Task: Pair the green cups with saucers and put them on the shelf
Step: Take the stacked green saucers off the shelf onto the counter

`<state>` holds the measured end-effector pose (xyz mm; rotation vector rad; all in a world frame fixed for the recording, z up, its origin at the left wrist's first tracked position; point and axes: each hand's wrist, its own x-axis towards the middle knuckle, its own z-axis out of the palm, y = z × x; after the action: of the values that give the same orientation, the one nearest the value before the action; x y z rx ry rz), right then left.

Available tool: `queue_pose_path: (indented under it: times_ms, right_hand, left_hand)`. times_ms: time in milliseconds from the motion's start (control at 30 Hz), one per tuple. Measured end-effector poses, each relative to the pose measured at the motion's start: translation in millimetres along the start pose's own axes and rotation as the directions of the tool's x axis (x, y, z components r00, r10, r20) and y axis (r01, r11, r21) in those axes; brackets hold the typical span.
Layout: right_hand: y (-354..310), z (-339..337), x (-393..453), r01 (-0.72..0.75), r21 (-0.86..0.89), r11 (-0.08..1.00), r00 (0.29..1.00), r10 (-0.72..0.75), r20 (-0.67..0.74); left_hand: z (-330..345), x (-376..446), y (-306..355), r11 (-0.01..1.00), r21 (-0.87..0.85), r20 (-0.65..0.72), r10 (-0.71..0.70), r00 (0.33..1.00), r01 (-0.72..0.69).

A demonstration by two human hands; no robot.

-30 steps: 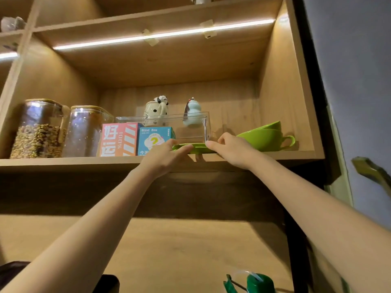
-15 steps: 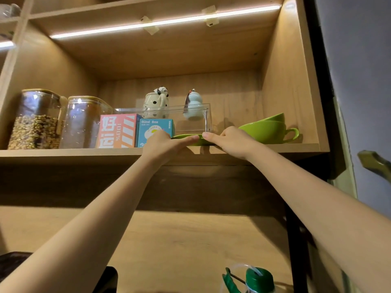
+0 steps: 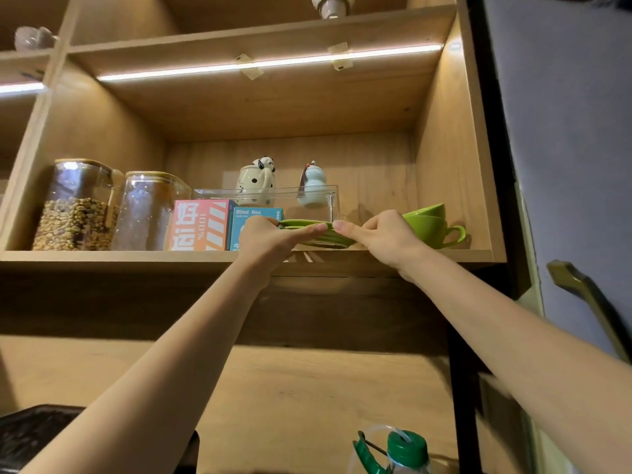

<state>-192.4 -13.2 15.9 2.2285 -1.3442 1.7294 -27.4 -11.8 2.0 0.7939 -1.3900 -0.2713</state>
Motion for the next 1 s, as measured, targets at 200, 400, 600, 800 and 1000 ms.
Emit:
queue_pose_path:
  times_ms: [200,400,600,800,1000]
  right_hand:
    - [-13.8,-17.7,-33.6,0.005,-0.002,1.000,0.996,-0.005,-0.085]
    - [-12.7,-21.9,-92.1,-0.030,0.156,0.987,0.985,0.055,-0.162]
    - [0.7,-13.2,-178.3,-0.074,0.289,0.954,0.985,0.115,-0.130]
    - [29.3,16.4,-275.1,-0.173,0.408,0.897,0.985,0.160,0.068]
    - [56.3,46.9,-368.3,-0.367,0.460,0.808,0.930,0.322,0.177]
  left_hand:
    - [0.9,-35.6,12.5,0.991,-0.134,-0.010,0.011,1.000,-0.012]
    - [-4.2,-91.4,12.6,0.983,-0.183,-0.050,-0.013,0.999,0.003]
    - [-13.4,-172.9,-3.0,0.969,-0.243,0.032,-0.039,0.999,0.045]
    - [-20.0,-271.4,-55.8,0.912,-0.369,0.031,-0.183,0.983,0.181]
    - [-25.8,-370.3,-111.5,0.876,-0.360,0.008,-0.342,0.940,0.322]
